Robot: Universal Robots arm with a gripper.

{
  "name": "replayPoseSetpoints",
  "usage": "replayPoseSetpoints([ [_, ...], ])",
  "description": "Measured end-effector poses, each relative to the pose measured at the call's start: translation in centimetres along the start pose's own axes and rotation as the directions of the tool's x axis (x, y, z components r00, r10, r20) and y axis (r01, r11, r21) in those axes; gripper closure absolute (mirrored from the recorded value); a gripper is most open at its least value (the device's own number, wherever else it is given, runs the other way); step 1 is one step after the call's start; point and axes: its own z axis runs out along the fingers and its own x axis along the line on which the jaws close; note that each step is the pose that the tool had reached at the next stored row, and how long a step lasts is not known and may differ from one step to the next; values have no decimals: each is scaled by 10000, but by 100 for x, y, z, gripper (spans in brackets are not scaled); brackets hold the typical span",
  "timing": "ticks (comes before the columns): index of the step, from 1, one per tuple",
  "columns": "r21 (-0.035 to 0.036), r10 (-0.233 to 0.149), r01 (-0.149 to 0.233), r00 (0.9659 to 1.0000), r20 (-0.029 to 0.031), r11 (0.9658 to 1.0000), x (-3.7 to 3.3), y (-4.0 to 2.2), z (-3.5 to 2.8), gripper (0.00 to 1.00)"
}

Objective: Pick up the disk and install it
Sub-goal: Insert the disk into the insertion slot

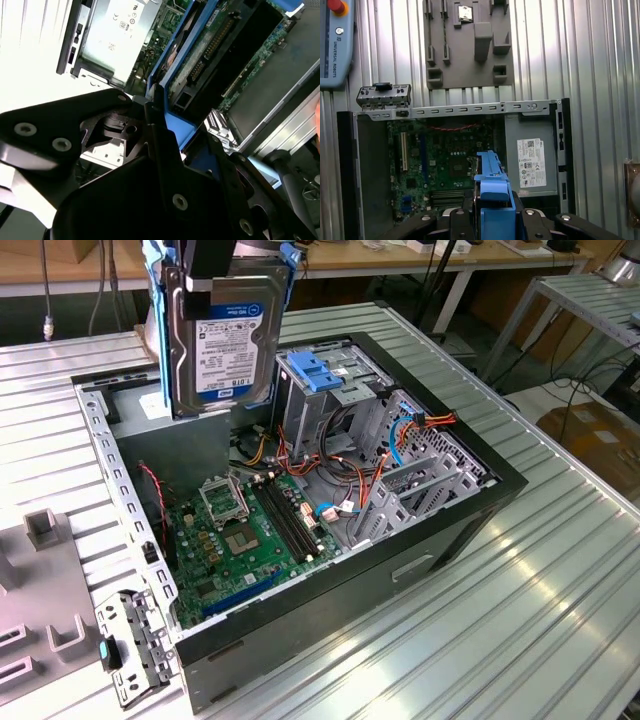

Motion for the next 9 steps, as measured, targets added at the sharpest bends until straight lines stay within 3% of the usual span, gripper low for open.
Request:
replayPoseSetpoints([
  [9, 1, 1, -1, 10000, -15, 10000, 137, -10, 2, 63],
])
